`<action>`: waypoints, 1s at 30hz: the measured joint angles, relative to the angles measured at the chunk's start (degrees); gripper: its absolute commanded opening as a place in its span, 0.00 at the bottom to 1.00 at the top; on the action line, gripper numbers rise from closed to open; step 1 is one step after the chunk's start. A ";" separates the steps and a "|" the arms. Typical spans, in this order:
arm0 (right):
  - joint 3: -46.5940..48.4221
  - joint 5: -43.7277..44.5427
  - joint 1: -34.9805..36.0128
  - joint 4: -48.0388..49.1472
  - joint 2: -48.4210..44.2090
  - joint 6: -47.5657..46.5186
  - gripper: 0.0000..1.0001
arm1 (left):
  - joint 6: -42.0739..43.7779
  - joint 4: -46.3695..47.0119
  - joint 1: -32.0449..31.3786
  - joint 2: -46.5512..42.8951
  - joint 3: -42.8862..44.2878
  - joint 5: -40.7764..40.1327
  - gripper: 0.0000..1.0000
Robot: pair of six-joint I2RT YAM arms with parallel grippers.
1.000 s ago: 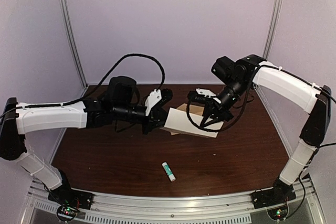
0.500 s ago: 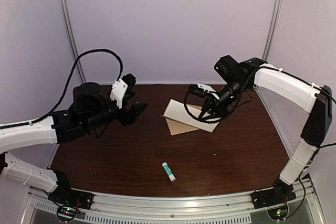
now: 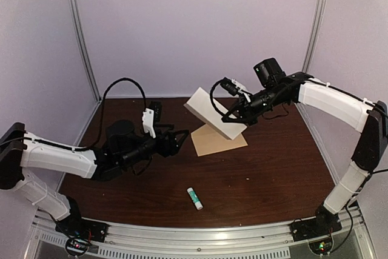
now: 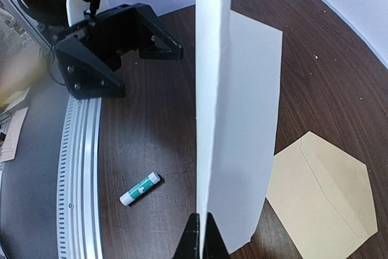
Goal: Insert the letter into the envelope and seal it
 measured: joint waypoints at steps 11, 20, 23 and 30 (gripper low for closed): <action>-4.09 -2.49 2.54 6.05 -1.05 5.66 0.03 | -9.44 19.23 -2.03 12.39 5.25 -0.39 0.76; -5.70 -6.27 4.11 8.52 -3.10 7.13 0.05 | -16.39 26.75 -2.03 18.32 7.54 -0.37 0.78; -6.84 -7.69 4.24 9.38 -3.41 7.52 0.05 | -17.97 28.06 -2.01 19.69 7.85 -0.02 0.73; -8.09 -9.35 4.55 9.92 -3.43 8.44 0.07 | -19.37 37.59 -2.01 22.03 7.96 2.95 0.63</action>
